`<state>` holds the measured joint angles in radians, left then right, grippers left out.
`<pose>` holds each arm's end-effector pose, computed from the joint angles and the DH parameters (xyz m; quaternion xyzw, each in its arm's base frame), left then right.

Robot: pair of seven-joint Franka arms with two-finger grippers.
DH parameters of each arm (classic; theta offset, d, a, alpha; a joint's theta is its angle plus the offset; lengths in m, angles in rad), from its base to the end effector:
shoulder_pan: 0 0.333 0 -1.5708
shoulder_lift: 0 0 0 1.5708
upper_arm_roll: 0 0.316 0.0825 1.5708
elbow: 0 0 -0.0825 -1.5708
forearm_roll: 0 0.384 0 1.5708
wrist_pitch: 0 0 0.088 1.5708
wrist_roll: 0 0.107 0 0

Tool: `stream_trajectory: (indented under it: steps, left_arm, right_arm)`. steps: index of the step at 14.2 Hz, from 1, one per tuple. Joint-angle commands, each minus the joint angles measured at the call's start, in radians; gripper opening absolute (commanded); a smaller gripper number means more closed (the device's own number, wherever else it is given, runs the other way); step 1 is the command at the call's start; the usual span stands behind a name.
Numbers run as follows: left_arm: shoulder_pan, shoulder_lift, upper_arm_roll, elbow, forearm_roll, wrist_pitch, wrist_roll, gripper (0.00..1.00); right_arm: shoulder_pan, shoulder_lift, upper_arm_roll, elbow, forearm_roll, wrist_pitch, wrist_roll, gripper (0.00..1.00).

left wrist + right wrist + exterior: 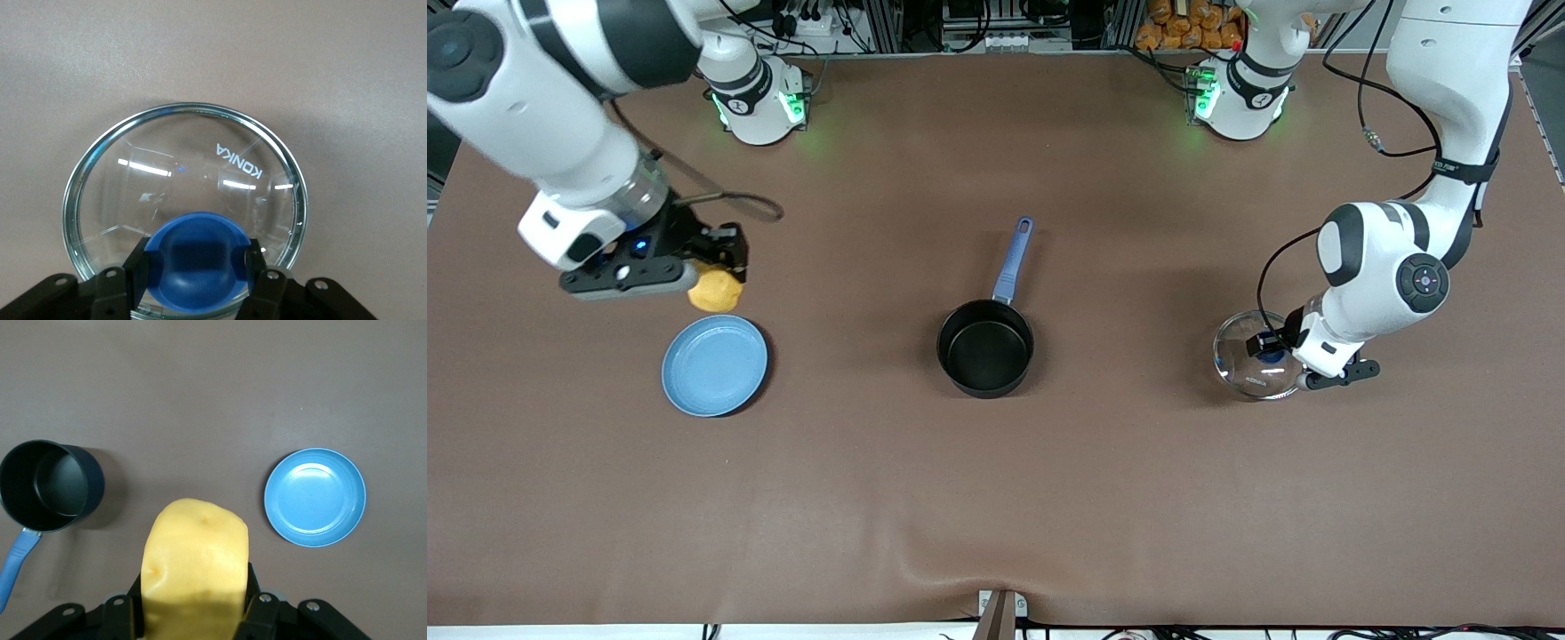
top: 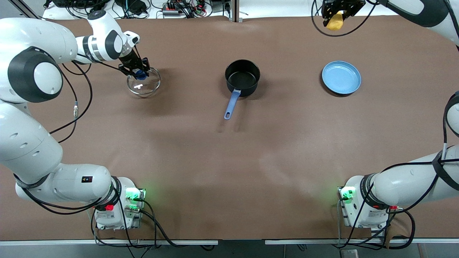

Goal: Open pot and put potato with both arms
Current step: 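Carry the potato over the saucepan with the right gripper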

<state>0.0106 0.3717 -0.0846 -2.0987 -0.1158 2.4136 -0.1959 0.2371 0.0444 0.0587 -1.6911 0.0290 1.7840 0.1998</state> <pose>0.5754 -0.0429 0.2370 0.9924 0.1073 -0.0351 0.0484 0.5560 0.1714 0.5609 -0.9986 -0.0452 -0.0197 0.0210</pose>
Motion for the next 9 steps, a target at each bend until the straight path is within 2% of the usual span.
stream_trajectory:
  steps: [1, 4, 9]
  left_arm:
    - [0.002, 0.009, -0.004, 0.006, -0.038, 0.021, 0.033, 0.0]
    - [0.002, 0.023, -0.004, 0.005, -0.039, 0.027, 0.033, 0.0]
    - [0.003, 0.047, -0.024, 0.003, -0.065, 0.058, 0.033, 0.0]
  right_arm:
    - [-0.03, 0.025, -0.017, 0.014, -0.008, -0.008, -0.017, 0.0]
    - [-0.016, 0.023, -0.016, 0.016, -0.008, -0.008, -0.008, 0.0]
    - [0.122, 0.077, -0.016, 0.073, -0.009, -0.008, 0.226, 0.0]
